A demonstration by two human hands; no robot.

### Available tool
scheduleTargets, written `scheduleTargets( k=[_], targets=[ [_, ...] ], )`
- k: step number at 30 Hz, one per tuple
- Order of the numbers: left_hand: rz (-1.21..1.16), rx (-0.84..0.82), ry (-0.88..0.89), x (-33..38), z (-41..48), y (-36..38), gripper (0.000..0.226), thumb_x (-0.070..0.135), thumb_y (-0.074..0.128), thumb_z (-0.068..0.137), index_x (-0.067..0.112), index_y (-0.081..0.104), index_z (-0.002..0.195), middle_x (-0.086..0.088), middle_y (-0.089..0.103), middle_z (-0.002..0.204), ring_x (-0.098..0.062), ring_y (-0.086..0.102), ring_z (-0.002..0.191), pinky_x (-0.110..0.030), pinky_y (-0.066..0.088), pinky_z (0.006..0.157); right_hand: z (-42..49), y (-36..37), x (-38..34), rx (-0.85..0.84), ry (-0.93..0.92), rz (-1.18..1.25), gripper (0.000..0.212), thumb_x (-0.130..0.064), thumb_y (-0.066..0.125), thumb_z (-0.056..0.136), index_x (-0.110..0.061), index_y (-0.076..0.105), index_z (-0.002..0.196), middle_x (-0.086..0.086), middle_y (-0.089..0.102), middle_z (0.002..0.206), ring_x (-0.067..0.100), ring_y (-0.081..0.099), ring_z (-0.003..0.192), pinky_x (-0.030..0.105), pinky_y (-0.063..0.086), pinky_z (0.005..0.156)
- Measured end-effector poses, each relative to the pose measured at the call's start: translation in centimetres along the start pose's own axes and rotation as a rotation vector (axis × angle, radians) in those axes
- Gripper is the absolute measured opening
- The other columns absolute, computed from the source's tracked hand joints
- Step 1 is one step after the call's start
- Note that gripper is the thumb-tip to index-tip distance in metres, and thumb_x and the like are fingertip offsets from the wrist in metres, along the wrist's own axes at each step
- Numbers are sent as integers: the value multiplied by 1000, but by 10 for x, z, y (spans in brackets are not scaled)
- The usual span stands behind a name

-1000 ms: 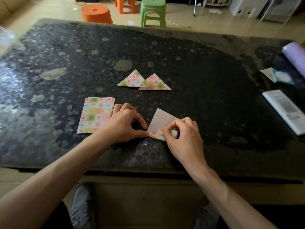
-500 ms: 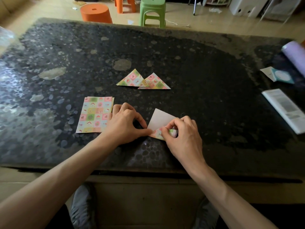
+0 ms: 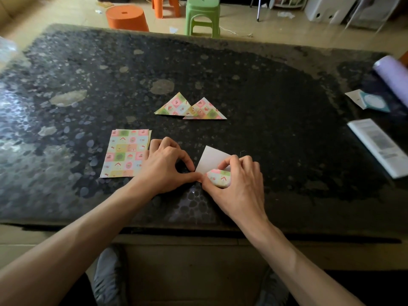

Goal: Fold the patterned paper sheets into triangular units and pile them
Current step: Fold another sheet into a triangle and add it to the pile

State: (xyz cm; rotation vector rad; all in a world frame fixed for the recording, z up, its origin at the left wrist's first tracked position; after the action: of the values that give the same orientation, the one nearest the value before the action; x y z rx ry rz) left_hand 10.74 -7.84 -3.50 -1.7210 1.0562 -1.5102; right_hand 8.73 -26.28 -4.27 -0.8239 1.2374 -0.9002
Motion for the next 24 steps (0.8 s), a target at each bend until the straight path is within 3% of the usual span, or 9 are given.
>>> scheduleTargets(
  k=[3, 11, 15, 19, 24],
  targets=[
    [1, -7, 1, 0, 0, 0, 31, 68, 78, 67, 43, 65, 80, 9, 39, 115, -20, 28, 130, -39, 34, 105, 1, 2, 0, -35, 3, -10, 55, -79, 59, 76, -33, 50, 104, -9, 39, 105, 12, 39, 98, 30, 43, 84],
    [12, -21, -11, 2, 0, 1, 32, 66, 79, 70, 42, 64, 85, 10, 36, 117, -20, 27, 132, -37, 32, 103, 6, 3, 11, -170, 4, 93, 46, -70, 72, 81, -36, 54, 106, -11, 43, 110, 9, 40, 108, 28, 45, 90],
    [-18, 10, 24, 6, -2, -1, 31, 59, 81, 74, 42, 59, 86, 8, 40, 119, -21, 29, 131, -44, 36, 105, 5, 1, 6, -164, -4, 92, 46, -71, 71, 81, -36, 55, 105, -11, 44, 111, 9, 40, 107, 28, 45, 89],
    [-3, 26, 78, 16, -6, 0, 17, 49, 79, 83, 50, 62, 83, 11, 42, 119, -18, 32, 126, -39, 33, 97, 5, 0, 9, -188, 2, 115, 44, -63, 75, 81, -35, 54, 108, -11, 45, 112, 9, 42, 109, 29, 47, 90],
    [-9, 6, 97, 16, -6, 3, 12, 49, 75, 88, 59, 67, 87, 12, 41, 113, -13, 28, 119, -37, 30, 95, 6, -4, 10, -207, -11, 135, 41, -57, 78, 82, -36, 54, 108, -11, 45, 112, 9, 43, 110, 29, 48, 90]
  ],
)
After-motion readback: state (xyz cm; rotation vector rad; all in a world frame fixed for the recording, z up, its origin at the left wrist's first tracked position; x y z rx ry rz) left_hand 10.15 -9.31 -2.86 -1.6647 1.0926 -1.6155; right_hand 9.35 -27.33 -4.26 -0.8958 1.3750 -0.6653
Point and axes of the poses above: each hand's wrist, its own z-axis towards the middle knuckle, its own y-axis out of the palm, x = y × z, the point moved 9 cm from there along z, towards the middle knuckle
